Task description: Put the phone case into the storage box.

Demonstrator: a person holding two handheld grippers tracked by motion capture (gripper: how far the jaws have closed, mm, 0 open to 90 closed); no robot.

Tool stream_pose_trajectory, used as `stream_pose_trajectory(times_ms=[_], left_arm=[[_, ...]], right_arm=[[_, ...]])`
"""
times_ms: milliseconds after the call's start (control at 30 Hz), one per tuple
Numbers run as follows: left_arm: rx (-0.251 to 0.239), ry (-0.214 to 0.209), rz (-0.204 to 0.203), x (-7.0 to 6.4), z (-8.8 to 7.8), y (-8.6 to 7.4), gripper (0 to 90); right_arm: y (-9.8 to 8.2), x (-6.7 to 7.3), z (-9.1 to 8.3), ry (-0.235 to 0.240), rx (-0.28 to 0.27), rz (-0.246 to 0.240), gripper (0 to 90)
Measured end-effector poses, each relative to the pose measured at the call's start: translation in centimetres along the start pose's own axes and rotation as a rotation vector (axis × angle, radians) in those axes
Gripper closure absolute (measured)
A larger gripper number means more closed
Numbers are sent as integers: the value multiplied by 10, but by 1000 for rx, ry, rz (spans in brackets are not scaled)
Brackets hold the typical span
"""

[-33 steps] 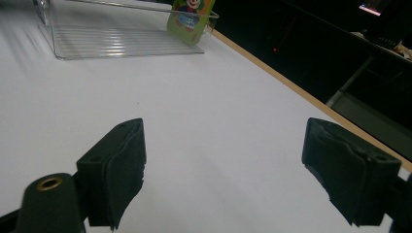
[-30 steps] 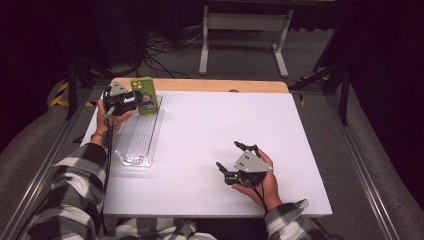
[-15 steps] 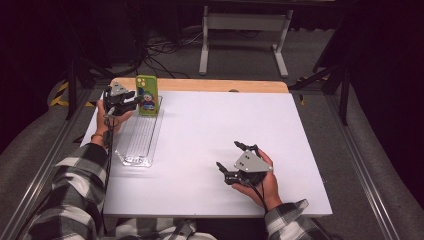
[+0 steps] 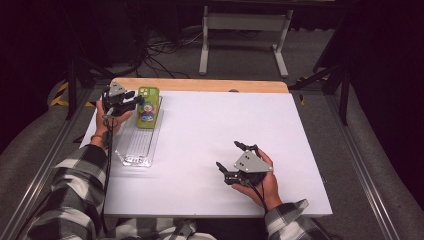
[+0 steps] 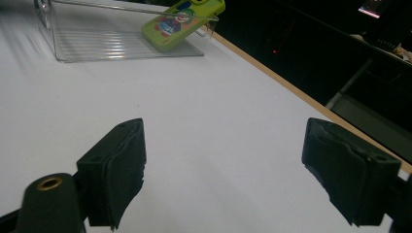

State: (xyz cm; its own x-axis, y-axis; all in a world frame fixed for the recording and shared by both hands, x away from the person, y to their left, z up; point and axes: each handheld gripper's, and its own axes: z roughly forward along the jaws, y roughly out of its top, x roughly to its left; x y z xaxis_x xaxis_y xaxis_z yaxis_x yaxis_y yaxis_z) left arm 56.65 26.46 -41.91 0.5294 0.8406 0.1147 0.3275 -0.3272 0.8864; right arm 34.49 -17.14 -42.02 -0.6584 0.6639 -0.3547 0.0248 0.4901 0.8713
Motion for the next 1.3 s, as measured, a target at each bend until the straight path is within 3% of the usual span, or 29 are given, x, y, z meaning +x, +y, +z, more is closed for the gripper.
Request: stream_pose_trajectory(times_ms=[867,1067,1300], left_arm=[[-77,-28,36,-16,-33,1,630],[-93,-39,23,-19,-38,0,627],[-111,-44,44,-26,-48,-1,619]], right_arm=[[2,1,-1,0,-14,-7,170],[3,1,-2,0,-15,-5,171],[3,1,-2,1,-19,-7,171]])
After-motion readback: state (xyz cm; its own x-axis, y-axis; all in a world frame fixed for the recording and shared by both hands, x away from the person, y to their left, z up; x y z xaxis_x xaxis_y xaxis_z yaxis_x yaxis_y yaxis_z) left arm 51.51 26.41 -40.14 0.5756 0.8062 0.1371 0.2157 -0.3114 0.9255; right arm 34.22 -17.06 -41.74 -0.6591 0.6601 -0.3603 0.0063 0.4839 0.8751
